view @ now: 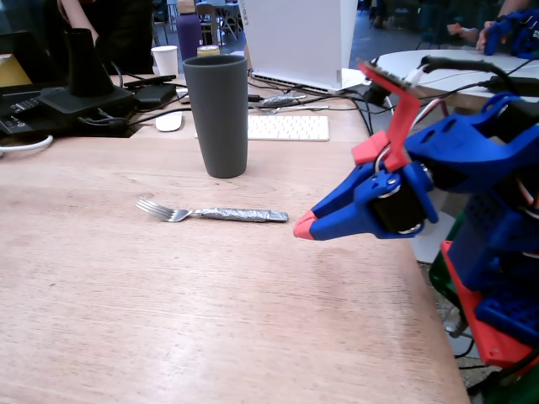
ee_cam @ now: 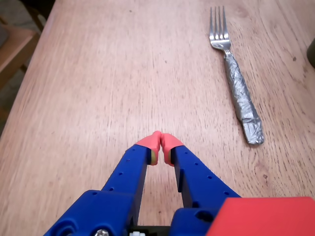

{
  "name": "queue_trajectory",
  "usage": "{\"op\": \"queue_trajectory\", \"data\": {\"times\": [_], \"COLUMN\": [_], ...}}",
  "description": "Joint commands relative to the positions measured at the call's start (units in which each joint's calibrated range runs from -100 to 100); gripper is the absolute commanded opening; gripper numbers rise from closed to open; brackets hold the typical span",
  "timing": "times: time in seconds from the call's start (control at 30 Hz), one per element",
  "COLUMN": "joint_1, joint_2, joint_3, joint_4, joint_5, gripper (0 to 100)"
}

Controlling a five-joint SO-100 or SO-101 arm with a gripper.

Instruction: Grab the fork and place it in gray glass

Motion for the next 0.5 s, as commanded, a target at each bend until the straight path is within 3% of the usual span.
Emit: {"op": "queue_trajectory", "data": {"times": [0.0,0.23,0.4,0.47], "joint_1": [-1.8,-0.1,-0.2,-0.1], "joint_2": [-0.7,6.4,22.3,35.1], "joint_3": [0.3,-2.6,-19.1,-34.6], "joint_4": [-0.6,-0.8,0.1,0.3], "joint_5": [0.3,0.2,0.2,0.2], "gripper": [0,0,0,0]}}
